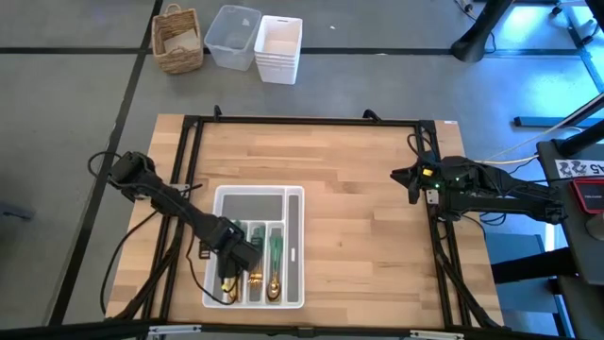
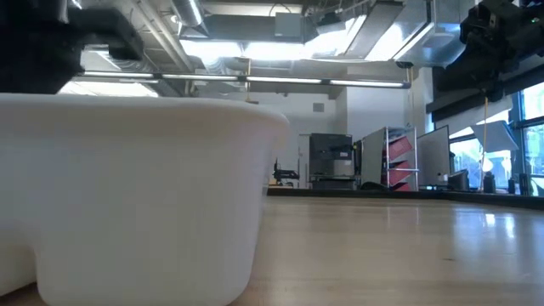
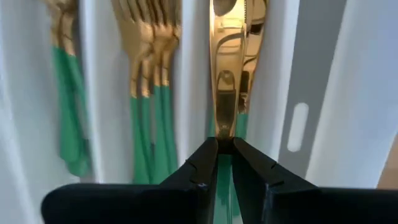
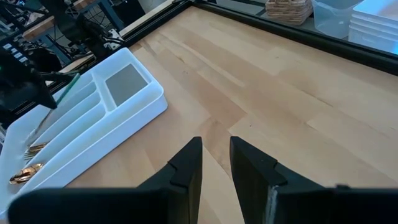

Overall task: Sort silverware
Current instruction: Put the table knife in the silverware tray, then return to Home Position

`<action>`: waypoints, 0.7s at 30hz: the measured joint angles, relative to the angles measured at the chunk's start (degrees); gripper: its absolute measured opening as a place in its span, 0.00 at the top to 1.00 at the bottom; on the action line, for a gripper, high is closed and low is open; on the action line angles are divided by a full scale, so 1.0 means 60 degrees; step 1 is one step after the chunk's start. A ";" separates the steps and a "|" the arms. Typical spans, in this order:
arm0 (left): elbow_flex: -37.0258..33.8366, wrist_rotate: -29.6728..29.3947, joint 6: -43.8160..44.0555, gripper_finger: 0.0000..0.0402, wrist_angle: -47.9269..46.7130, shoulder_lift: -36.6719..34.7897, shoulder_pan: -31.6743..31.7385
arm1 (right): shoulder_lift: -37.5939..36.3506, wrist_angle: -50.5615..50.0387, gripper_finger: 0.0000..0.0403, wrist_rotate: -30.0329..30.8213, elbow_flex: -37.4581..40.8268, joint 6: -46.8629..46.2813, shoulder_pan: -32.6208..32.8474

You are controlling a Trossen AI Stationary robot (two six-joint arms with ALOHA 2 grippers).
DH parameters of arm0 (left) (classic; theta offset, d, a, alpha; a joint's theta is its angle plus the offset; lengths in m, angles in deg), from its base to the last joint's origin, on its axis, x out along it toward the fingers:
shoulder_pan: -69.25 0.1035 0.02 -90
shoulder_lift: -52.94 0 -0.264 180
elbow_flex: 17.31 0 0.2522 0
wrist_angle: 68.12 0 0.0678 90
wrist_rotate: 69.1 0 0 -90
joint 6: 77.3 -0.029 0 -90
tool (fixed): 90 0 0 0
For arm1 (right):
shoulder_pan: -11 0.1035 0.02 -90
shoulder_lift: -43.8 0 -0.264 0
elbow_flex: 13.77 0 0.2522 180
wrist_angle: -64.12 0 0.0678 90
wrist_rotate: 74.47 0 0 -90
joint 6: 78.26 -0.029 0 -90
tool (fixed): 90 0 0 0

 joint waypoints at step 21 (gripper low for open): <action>-0.0789 -0.0477 0.2344 0.72 0.1584 0.0000 0.0000 | 0.0000 0.0004 0.79 0.0000 0.0003 0.0002 0.0002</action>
